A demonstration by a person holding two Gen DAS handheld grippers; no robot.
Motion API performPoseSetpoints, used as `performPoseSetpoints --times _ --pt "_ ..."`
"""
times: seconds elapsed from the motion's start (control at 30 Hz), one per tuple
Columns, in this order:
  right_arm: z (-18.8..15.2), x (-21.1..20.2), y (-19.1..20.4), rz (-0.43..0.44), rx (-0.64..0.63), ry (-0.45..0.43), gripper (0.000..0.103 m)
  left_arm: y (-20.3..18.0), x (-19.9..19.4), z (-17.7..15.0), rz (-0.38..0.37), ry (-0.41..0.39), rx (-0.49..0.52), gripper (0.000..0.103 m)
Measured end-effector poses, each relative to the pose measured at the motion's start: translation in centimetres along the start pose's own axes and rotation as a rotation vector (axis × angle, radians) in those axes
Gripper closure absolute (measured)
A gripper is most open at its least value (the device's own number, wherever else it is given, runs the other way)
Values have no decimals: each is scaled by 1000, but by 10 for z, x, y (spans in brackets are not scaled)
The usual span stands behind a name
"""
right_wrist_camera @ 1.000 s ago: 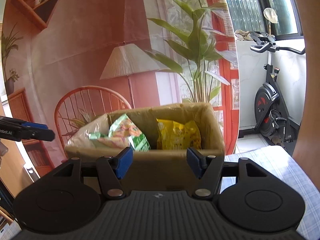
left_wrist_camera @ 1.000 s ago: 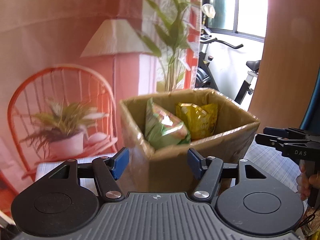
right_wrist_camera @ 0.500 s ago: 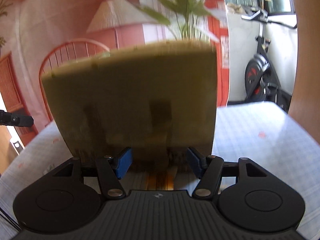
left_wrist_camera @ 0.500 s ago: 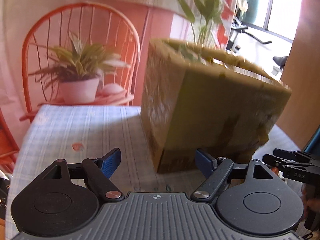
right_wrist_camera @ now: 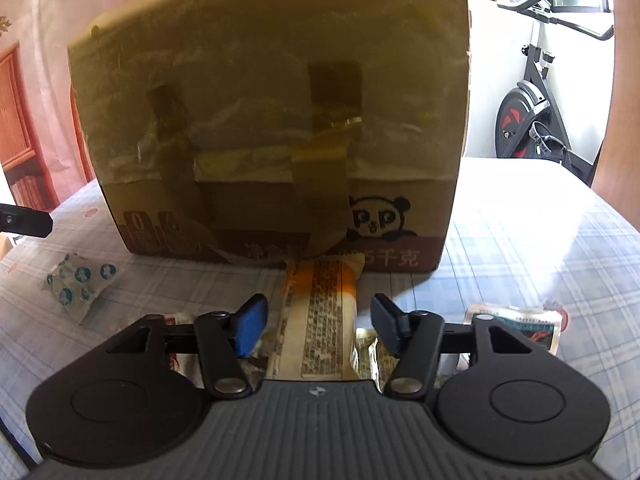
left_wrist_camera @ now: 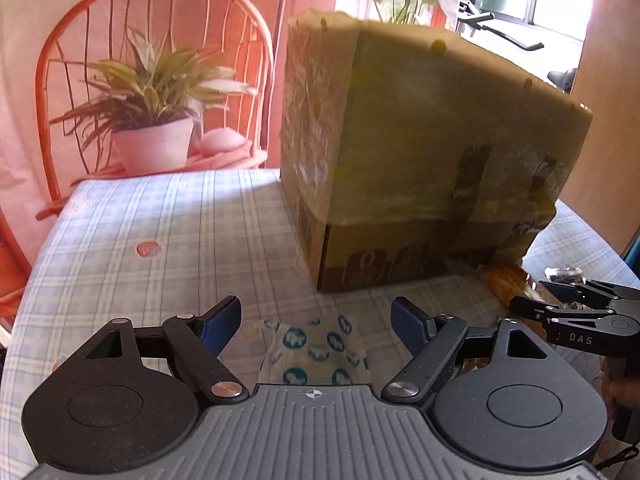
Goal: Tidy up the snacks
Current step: 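Close the left tool on the blue-and-white packet while the right tool grasps the orange-labelled bar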
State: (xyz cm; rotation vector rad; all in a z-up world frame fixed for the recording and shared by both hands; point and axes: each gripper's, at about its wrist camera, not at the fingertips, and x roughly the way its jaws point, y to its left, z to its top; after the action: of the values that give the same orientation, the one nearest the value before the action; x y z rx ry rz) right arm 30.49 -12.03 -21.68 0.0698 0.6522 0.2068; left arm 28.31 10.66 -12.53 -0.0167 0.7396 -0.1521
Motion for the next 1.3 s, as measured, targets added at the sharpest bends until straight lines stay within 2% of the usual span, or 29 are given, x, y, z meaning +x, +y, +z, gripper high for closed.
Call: performPoseSetpoints --times 0.07,0.17,0.4,0.57,0.7,0.8,1.0,1.13,1.3 --pt "-3 3 -1 4 5 2 53 0 2 -2 -1 15 1 19" --pt "-3 3 -3 17 12 -13 56 -1 6 -7 -3 33 1 19" --pt "-5 4 -2 21 -1 -21 57 -4 24 -12 6 70 -2 19" --pt "-6 1 -5 30 4 -15 57 -3 36 -16 17 68 -14 20" --pt "-5 2 -4 29 4 -12 57 0 48 -19 -16 94 -11 23" --pt "-5 2 -5 32 7 -12 57 1 56 -22 1 115 0 28" --pt "-5 2 -5 33 9 -11 57 3 55 -26 21 89 -10 40" --pt "-5 2 -5 33 8 -11 57 6 48 -30 9 77 -62 51" --pt "-5 2 -5 33 8 -11 57 5 33 -41 -3 61 -147 55"
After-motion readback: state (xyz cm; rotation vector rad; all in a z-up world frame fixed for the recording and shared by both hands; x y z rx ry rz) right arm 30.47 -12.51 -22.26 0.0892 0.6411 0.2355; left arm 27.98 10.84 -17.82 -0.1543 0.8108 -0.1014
